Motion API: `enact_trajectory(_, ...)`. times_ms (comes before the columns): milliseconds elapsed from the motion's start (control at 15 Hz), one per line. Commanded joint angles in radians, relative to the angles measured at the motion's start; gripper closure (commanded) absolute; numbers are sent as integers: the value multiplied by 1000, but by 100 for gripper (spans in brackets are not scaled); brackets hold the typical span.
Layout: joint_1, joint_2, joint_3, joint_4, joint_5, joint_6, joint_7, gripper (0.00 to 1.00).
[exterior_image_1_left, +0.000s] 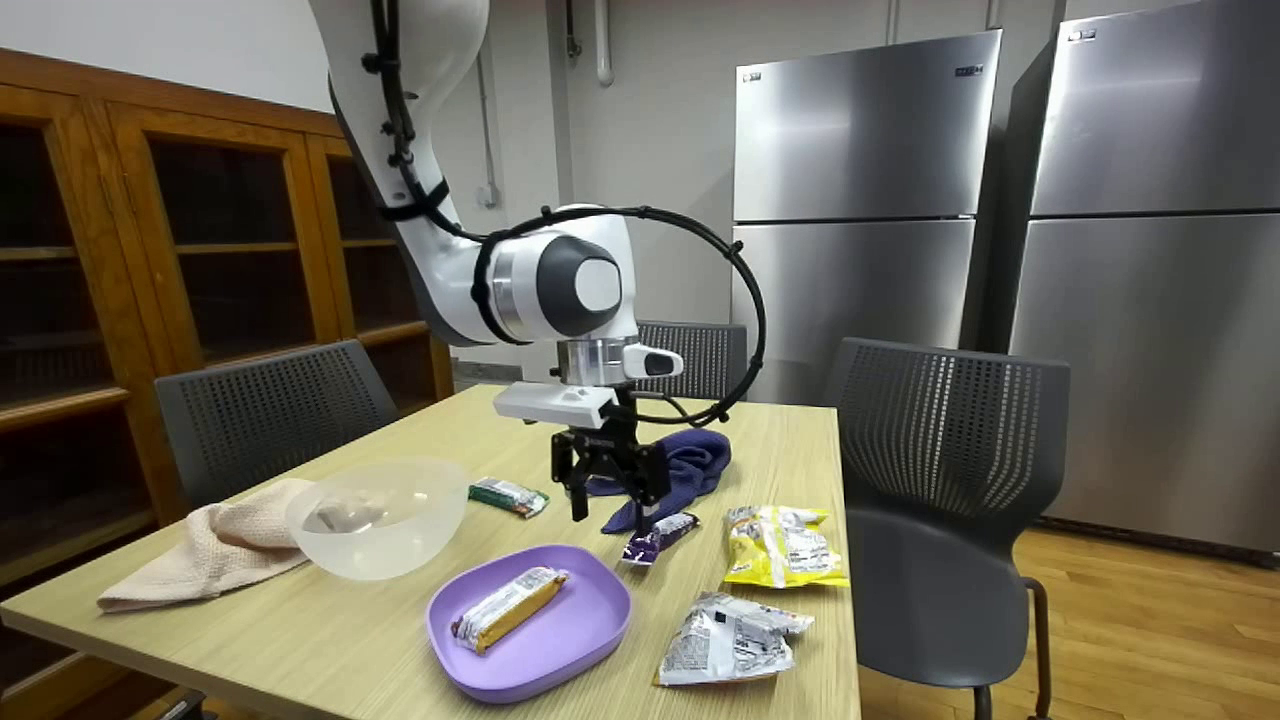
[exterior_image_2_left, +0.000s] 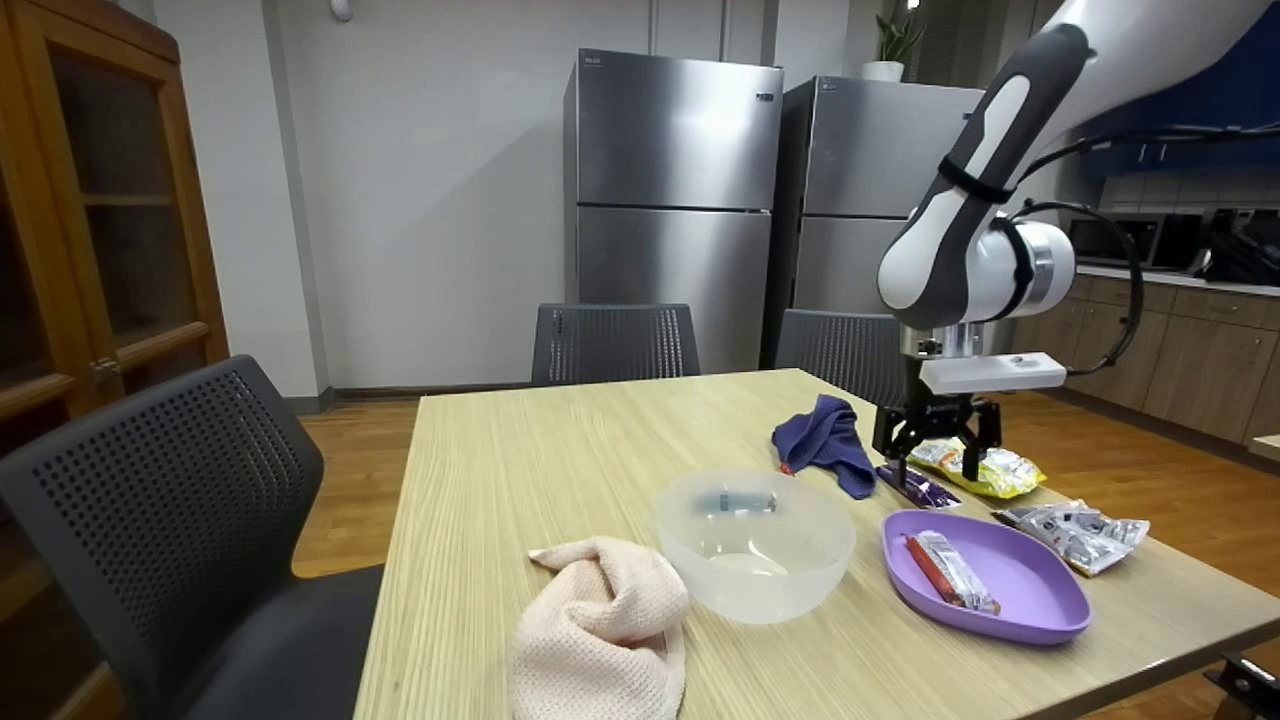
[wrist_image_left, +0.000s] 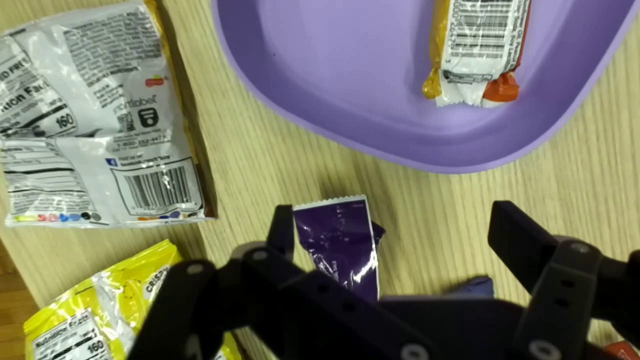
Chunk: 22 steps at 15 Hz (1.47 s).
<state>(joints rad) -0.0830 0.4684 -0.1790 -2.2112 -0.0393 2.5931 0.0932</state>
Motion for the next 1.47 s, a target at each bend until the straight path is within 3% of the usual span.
enact_trajectory(0,-25,74,14,91,2,-45,-24,0)
enact_trajectory(1267,-55,182,8,217,4,-43,-22,0)
enact_trajectory(1333,-53,184,7,215,0,-36,-24,25)
enact_trajectory(1400,-50,185,6,214,-2,-34,-22,27)
